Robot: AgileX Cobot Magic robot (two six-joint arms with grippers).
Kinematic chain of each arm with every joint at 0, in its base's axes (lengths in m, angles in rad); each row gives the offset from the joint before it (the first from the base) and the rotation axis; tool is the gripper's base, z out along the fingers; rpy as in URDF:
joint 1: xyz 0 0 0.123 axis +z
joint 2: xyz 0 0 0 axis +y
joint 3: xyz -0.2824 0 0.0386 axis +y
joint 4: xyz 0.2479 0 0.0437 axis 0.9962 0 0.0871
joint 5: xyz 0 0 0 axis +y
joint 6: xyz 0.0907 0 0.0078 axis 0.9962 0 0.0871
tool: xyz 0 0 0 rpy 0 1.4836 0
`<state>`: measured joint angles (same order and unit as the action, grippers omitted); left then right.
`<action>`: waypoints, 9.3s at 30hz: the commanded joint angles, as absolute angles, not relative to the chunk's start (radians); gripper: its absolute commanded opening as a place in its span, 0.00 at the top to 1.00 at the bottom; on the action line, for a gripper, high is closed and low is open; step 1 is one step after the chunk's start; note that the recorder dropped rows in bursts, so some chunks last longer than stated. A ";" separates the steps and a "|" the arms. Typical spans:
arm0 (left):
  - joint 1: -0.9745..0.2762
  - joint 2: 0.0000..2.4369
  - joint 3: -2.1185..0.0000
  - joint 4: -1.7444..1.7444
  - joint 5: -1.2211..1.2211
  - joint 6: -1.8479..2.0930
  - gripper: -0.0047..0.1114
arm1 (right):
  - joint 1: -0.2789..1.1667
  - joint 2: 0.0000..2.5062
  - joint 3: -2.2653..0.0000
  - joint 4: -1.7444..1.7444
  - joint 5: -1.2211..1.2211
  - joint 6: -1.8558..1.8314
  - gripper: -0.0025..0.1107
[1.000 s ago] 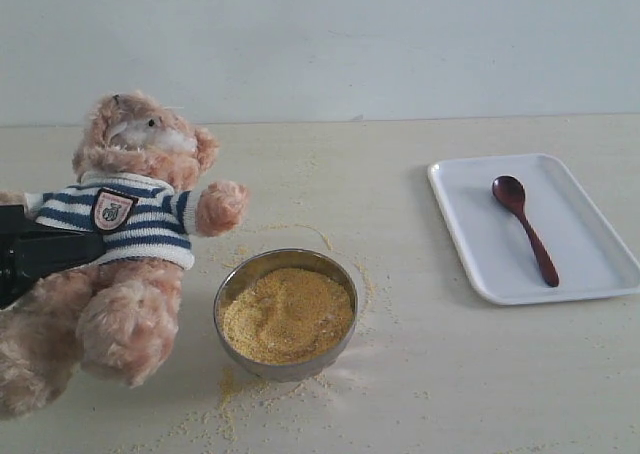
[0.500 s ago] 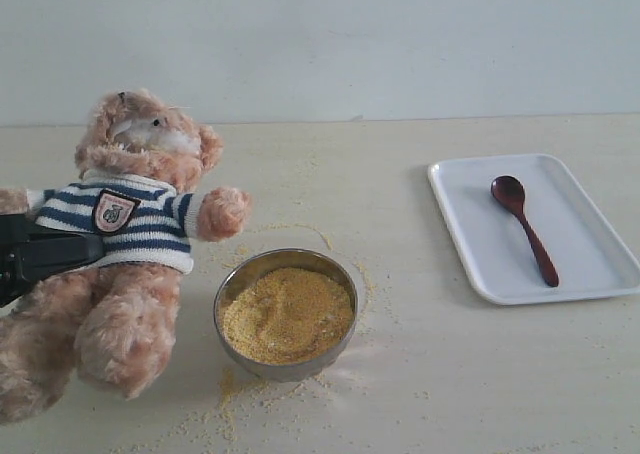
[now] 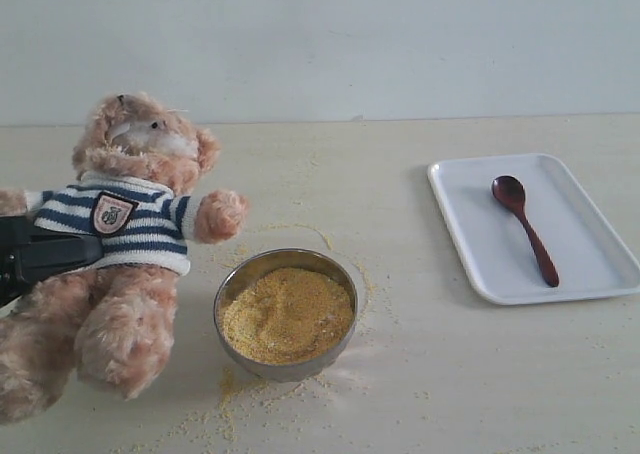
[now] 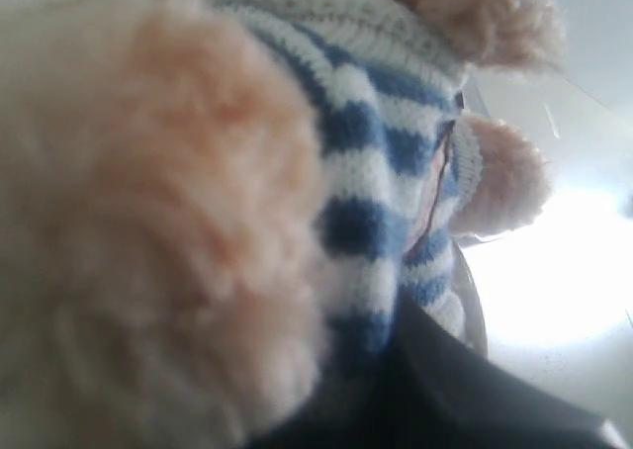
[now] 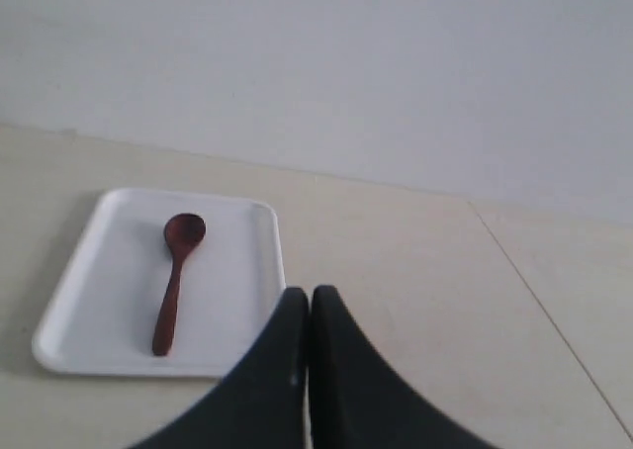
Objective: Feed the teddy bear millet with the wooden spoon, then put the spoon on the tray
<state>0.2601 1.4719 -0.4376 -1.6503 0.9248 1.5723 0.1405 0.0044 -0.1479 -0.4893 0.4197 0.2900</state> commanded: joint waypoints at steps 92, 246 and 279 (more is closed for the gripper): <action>0.258 1.804 -0.618 -1.678 0.864 1.847 0.31 | 0.138 0.000 0.000 -0.613 0.415 0.282 0.98; -0.010 0.000 0.000 0.034 0.294 0.159 0.92 | -0.057 0.000 0.000 0.094 0.200 0.273 0.98; -0.010 0.000 0.000 0.031 0.305 0.157 0.92 | -0.130 0.000 0.000 -0.034 0.339 0.068 0.98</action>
<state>-0.0076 0.0029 0.0010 0.0296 0.3075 0.1543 -0.1310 0.0044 0.0013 -0.0369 0.3459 0.0783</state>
